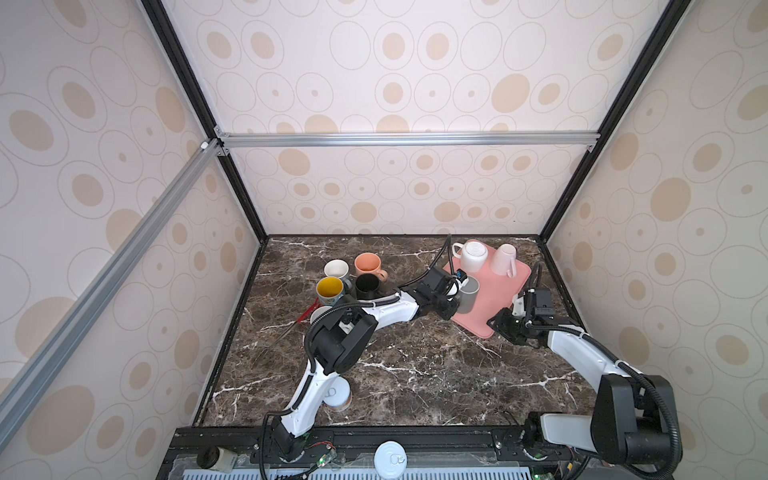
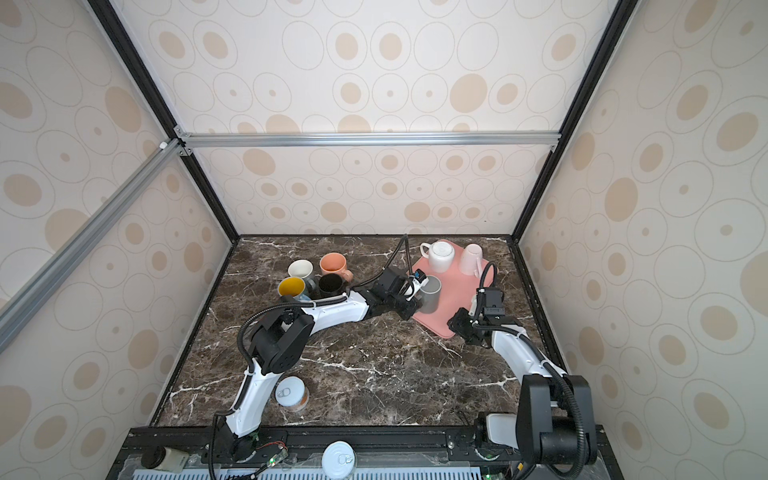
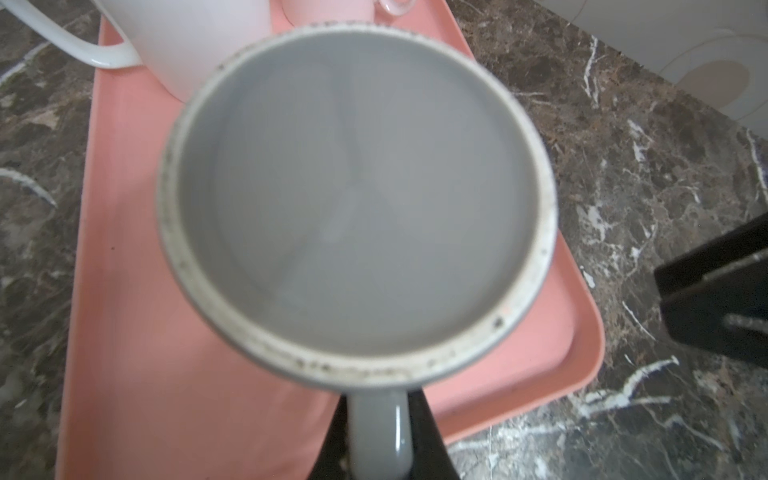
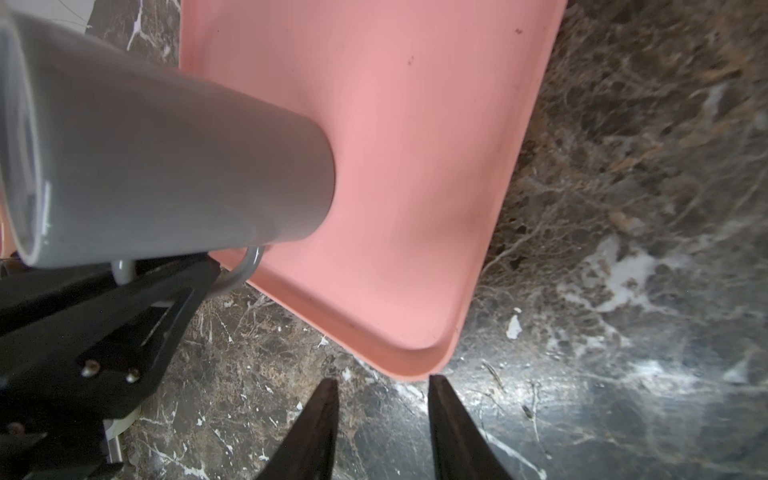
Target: Turn the mug right side up
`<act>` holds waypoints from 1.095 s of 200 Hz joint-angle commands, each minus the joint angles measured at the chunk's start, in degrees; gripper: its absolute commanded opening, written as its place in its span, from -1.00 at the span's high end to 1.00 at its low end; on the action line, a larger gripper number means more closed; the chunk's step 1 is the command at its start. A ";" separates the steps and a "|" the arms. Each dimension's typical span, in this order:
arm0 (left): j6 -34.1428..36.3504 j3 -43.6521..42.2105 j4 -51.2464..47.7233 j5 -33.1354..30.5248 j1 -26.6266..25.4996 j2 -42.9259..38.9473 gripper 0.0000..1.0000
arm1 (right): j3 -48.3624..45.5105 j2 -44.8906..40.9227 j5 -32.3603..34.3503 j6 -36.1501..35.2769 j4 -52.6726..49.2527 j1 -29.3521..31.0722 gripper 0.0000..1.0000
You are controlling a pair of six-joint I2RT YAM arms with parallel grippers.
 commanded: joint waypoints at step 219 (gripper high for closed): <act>-33.47 -44.90 59.10 10.87 17.91 -42.10 1.00 | -2.22 -12.22 -6.59 9.09 20.53 16.60 0.23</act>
